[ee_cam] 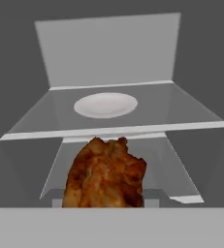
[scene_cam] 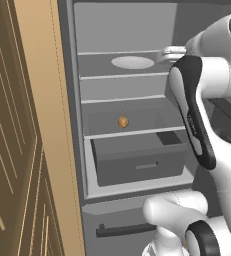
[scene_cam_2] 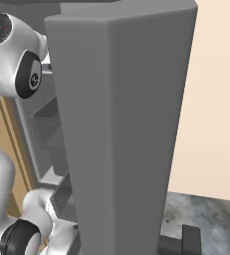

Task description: Transport the chicken drumstick from the fridge to the microwave and turn on the microwave.

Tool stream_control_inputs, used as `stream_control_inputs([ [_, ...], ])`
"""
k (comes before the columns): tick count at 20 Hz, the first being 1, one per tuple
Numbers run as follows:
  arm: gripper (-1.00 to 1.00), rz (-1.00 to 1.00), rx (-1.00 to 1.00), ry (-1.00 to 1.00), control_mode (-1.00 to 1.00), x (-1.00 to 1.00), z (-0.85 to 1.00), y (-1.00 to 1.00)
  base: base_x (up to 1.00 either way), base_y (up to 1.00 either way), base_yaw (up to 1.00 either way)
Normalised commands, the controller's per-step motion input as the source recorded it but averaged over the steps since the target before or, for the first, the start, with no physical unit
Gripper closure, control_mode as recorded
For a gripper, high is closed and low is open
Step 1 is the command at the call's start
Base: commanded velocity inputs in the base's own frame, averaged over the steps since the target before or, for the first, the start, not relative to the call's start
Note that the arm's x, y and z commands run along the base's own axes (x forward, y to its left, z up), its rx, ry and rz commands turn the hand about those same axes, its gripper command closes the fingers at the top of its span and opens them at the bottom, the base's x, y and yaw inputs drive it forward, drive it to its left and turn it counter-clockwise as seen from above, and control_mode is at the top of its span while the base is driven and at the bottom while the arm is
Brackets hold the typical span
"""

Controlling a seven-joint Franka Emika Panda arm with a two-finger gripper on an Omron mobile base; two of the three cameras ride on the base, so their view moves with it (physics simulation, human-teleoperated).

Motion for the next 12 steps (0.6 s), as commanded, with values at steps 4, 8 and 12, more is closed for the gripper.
stream_control_inputs([
  [4,1.00,0.00,0.00,0.00,-1.00,-0.73,0.00,0.01,0.00,0.00,0.00],
  [8,1.00,0.00,0.00,0.02,-1.00,-0.74,0.00,0.00,0.00,0.00,0.00],
  [12,1.00,0.00,0.00,0.06,-1.00,-0.62,0.01,0.00,0.00,0.00,0.00],
])
